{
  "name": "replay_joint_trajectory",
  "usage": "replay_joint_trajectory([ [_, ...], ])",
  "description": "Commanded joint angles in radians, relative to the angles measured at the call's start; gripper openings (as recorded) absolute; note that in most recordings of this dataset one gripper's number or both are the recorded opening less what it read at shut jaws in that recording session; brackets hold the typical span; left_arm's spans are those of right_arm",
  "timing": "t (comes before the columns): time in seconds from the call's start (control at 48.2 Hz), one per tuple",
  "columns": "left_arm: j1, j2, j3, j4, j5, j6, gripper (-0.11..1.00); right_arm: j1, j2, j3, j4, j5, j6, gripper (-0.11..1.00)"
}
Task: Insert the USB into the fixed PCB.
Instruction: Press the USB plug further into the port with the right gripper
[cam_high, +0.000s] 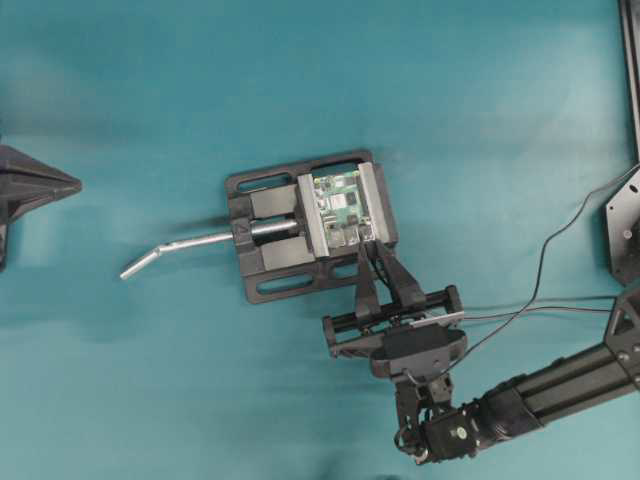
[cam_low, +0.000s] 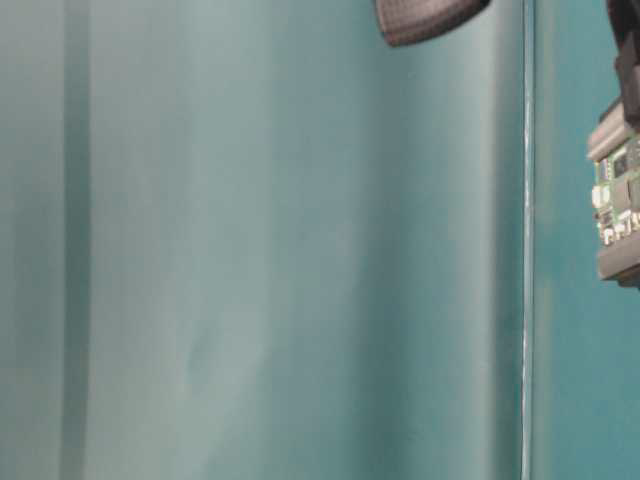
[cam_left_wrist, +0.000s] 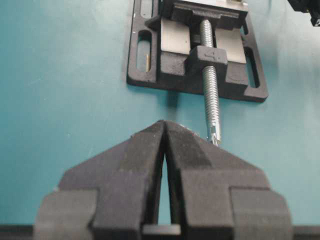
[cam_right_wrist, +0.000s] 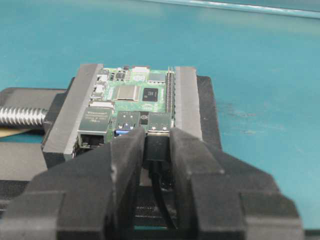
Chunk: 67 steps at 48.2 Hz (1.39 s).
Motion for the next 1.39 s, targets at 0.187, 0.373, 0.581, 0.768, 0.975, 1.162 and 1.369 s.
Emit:
replay_joint_trajectory([
  [0.187, 0.003, 0.008, -0.029, 0.002, -0.005, -0.005, -0.01, -0.008, -0.037, -0.017, -0.028, 0.003, 0.006, 0.21],
  [0.373, 0.002, 0.008, -0.031, 0.002, -0.005, -0.005, 0.00, -0.006, -0.035, -0.015, -0.025, 0.003, 0.009, 0.21],
  [0.581, 0.003, 0.008, -0.031, 0.002, -0.005, -0.005, -0.01, -0.006, -0.035, -0.017, -0.012, 0.008, 0.011, 0.21],
  [0.768, 0.003, 0.008, -0.029, 0.003, -0.005, -0.005, -0.01, -0.008, -0.037, -0.020, -0.005, 0.009, 0.011, 0.23],
  [0.975, 0.003, 0.008, -0.029, 0.003, -0.005, -0.003, -0.01, -0.006, -0.037, -0.021, -0.003, 0.008, 0.011, 0.39],
  [1.162, 0.003, 0.008, -0.029, 0.003, -0.005, -0.005, -0.01, 0.000, -0.037, -0.023, -0.003, 0.008, 0.009, 0.39],
  [1.369, 0.002, 0.008, -0.029, 0.003, -0.005, -0.005, -0.01, 0.012, -0.037, -0.028, 0.006, 0.006, 0.008, 0.39],
])
